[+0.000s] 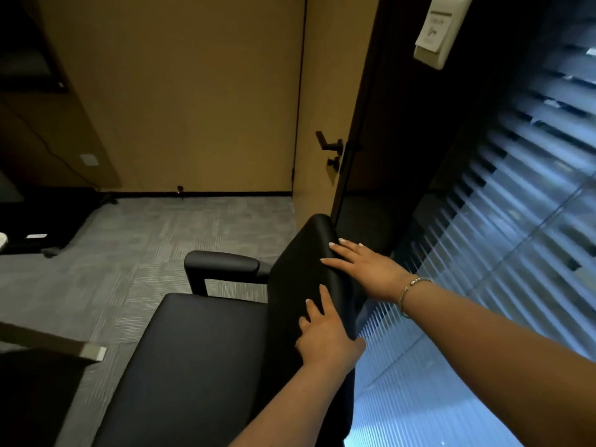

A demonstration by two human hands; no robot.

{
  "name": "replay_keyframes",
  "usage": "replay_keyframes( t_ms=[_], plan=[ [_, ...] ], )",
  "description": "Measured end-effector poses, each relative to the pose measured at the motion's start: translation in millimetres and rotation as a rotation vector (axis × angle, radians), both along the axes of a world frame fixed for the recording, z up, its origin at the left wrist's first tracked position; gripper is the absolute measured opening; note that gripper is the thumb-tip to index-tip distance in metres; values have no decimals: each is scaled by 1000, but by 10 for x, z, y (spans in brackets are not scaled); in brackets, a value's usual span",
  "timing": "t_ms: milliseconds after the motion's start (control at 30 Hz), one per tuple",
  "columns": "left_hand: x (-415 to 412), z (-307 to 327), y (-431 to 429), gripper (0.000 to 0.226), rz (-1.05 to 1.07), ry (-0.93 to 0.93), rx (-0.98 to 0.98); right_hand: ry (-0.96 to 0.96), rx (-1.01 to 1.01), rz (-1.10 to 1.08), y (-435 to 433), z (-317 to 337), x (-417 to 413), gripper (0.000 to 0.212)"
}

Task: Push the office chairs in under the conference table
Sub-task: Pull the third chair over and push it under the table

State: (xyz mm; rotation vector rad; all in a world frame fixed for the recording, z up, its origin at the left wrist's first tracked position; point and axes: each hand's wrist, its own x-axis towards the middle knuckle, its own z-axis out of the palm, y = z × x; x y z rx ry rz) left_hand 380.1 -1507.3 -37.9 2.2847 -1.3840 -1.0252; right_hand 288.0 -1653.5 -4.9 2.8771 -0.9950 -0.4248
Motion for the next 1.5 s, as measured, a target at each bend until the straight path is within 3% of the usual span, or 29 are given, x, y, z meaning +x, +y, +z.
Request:
replay_keyframes(
  t_ms=[200, 333, 900, 1500],
  plan=[
    [19, -105, -61, 122, 145, 77, 21, 215, 29, 397, -392, -33, 450, 100],
    [114, -152, -71, 120, 199, 122, 3, 269, 39, 511, -530, -5, 633, 90],
    [1115, -187, 482, 117, 349, 68, -85, 184, 15, 723, -77, -72, 1854, 82],
    [2221, -60, 1681, 107, 570, 89, -208, 110, -41, 865, 1027, -170, 3196, 65]
  ],
)
